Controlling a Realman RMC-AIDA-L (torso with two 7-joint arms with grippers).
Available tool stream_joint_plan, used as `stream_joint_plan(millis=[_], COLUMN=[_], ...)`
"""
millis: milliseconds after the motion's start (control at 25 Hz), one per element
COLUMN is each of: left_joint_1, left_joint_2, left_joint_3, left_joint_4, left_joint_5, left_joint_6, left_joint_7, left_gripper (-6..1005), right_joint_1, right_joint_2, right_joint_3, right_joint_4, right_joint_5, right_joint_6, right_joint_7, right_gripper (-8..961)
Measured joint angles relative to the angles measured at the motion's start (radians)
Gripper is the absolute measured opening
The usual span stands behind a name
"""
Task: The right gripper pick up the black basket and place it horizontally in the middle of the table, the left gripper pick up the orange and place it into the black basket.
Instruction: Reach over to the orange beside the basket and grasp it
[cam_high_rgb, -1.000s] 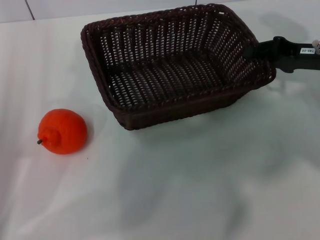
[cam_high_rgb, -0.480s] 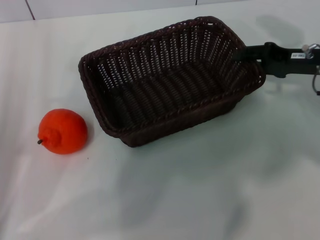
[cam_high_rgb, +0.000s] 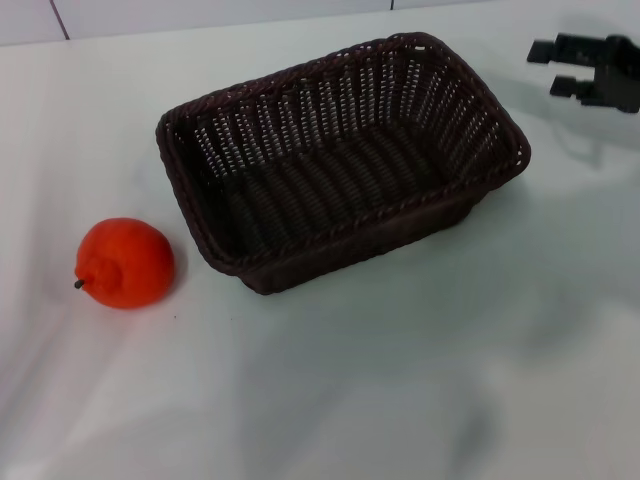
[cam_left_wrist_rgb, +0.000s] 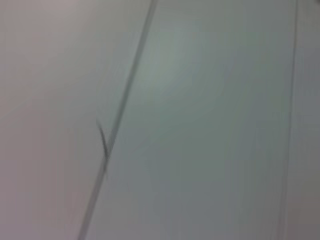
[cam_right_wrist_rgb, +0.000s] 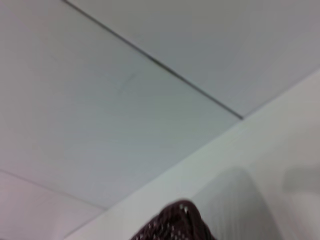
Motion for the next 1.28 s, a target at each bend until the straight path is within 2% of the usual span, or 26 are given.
stream_joint_plan(millis=[200,360,560,920,1280], left_joint_1=[0.028,0.021,0.021,0.008,-0.006], left_joint_2=[0.005,0.007,0.005,0.007,0.013], left_joint_3=[0.161,0.210,0.216,0.220,0.223], left_joint_4=[-0.051,-0.052,-0.049,-0.058,-0.065], left_joint_5=[0.013,0.050,0.071,0.180,0.222], left_joint_6=[0.175,0.284,0.326,0.347,0.392], left_joint_7=[-0.009,-0.009,-0.012,-0.078,-0.110], left_gripper=[826,825,825,818,650], right_joint_1=[0.026,0.062,0.091,0.104,0.103], right_joint_2=[-0.001,0.001,0.000,0.002,0.001], right_joint_3=[-0.005,-0.015,-0.063,-0.068,-0.064], right_joint_4=[-0.001,-0.001,-0.002,-0.001,-0.001], right_joint_5=[0.023,0.019,0.019,0.022,0.038], right_joint_6=[-0.050,-0.071,-0.103,-0.140,-0.140], right_joint_7=[-0.018,-0.042,-0.049,-0.055,-0.059], right_gripper=[806,838,833,833,833])
